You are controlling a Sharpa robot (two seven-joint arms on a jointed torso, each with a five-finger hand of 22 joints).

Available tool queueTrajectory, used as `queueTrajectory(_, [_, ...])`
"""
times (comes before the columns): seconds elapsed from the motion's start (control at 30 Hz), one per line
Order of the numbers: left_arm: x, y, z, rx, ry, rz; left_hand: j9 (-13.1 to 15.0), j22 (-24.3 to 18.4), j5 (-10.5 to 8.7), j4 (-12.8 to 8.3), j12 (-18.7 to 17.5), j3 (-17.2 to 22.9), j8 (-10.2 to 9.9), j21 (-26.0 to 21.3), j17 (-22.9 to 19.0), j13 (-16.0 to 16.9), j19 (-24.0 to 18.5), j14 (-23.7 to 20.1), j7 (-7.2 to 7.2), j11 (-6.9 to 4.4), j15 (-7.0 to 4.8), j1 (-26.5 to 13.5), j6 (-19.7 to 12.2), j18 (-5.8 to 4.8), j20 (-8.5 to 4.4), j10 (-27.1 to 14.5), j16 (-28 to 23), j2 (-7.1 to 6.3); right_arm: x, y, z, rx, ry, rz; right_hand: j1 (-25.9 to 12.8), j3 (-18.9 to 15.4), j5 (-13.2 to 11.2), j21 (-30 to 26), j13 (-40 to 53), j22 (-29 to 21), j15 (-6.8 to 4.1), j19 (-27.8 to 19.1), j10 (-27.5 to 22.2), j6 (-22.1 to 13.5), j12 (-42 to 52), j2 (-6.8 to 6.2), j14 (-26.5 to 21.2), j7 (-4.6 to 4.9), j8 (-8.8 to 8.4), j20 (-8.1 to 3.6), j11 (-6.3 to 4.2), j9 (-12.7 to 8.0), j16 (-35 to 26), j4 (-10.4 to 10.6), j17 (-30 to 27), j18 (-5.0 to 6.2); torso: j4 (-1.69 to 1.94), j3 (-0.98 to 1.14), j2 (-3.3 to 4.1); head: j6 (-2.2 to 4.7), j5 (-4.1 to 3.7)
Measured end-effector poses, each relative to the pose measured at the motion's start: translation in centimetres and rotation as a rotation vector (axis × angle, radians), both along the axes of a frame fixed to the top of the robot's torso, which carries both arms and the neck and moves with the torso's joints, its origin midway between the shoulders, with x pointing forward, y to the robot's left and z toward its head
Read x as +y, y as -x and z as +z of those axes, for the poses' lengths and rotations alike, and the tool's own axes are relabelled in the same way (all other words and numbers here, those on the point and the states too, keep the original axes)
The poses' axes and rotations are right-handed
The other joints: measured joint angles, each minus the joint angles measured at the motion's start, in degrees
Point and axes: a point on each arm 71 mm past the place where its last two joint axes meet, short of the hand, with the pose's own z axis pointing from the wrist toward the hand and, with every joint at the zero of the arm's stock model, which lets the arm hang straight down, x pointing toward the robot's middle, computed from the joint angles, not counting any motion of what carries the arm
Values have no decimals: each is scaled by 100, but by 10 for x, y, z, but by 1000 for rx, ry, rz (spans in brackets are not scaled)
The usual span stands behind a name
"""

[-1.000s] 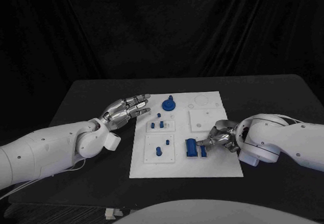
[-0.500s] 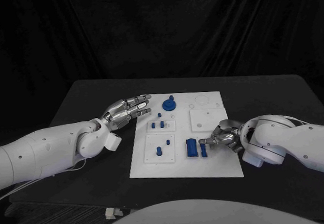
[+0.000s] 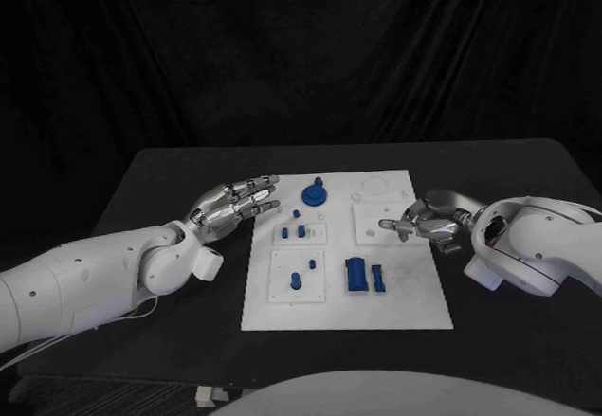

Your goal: Assemble the parts on the task board

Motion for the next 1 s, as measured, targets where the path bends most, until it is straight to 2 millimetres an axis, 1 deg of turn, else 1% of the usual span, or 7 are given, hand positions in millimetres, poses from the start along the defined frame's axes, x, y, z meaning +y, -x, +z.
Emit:
queueTrajectory(0.2, [-1, 6, 4, -14, 11, 11, 7, -56, -390, 505, 144, -180, 34, 0, 0, 5, -9, 30, 19, -3, -104, -72, 158, 0, -9, 56, 0, -72, -9, -3, 15, -115, -232, -36, -748, -841, -536, -3428, -977, -616, 299, -1243, -1118, -116, -2233, 466, -981, 253, -579, 264, 298, -713, -2580, -33, -2997, 449, 0, 1, -2, 0, -41])
queueTrajectory(0.3, [-2, 7, 5, -20, 10, 18, 12, -161, -826, 842, 175, -301, 53, -21, -3, 5, -108, -30, 0, 0, -210, -32, 192, 1, -107, 59, -6, -155, -10, -5, 20, -145, -351, -38, -714, -1258, -852, -5176, -3373, -1870, 1121, -2457, -3218, -687, -5339, 420, -2449, 899, -1618, 866, 1029, -1827, -4624, 14, -4087, 438, 1, 1, -2, 0, -70])
queueTrajectory(0.4, [-5, 7, 5, -25, 9, 22, 11, -303, -1131, 936, 175, -372, 53, -104, -29, 5, -225, -122, -45, -75, -302, -64, 147, 1, -224, -16, -91, -186, -11, -7, 24, -169, -472, -40, -368, -914, -907, -5865, -4458, -3037, 2005, -4702, -5561, -1971, -7158, -31, -4836, 427, -2591, 1330, 1631, -2624, -6139, -75, -4826, -51, 1, 0, -2, 0, -80])
queueTrajectory(0.47, [-7, 7, 5, -28, 7, 25, 0, -402, -1348, 949, 82, -438, -11, -148, -50, -8, -278, -180, -140, -187, -401, -127, 15, 1, -325, -128, -169, -250, -12, -8, 24, -183, -542, -41, -279, -742, -904, -6190, -5222, -5398, 1835, -7122, -6823, -3029, -7851, -453, -6615, -76, -3041, 1584, 1263, -3391, -6872, 24, -5243, -50, 5, 0, -7, 0, -81])
queueTrajectory(0.57, [-7, 6, 5, -32, 3, 32, -28, -461, -1597, 948, -5, -499, -91, -149, -68, -33, -311, -199, -257, -301, -483, -241, -171, 0, -414, -244, -189, -295, -13, -10, 25, -207, -621, -38, -173, -672, -902, -6343, -5787, -6822, 1664, -8080, -7477, -3441, -8125, -553, -7544, -333, -3187, 1535, 984, -3912, -7164, 41, -5466, -49, 8, 1, -16, 0, -70])
queueTrajectory(0.73, [-6, 6, 5, -36, -5, 44, -41, -508, -1686, 941, -110, -538, -160, -172, -74, -52, -333, -199, -402, -430, -545, -360, -317, 1, -500, -373, -189, -354, -13, -11, 26, -246, -700, -28, -74, -673, -863, -6362, -6242, -7251, 1371, -8244, -7842, -3548, -8157, -504, -8074, -440, -3187, 1386, 779, -4338, -7250, 40, -5594, 238, 1, 5, -34, 0, -75])
queueTrajectory(1.0, [-11, 4, 4, -42, -11, 51, -41, -524, -1685, 941, -136, -537, -182, -171, -75, -52, -339, -200, -472, -501, -647, -419, -342, 1, -627, -398, -189, -414, -18, -11, 22, -275, -747, -29, -116, -641, -863, -6362, -6409, -7284, 1367, -8255, -7915, -3547, -7969, -450, -8135, -359, -3187, 1397, 956, -4598, -7249, 39, -5596, 417, -47, 18, -37, 0, -36])
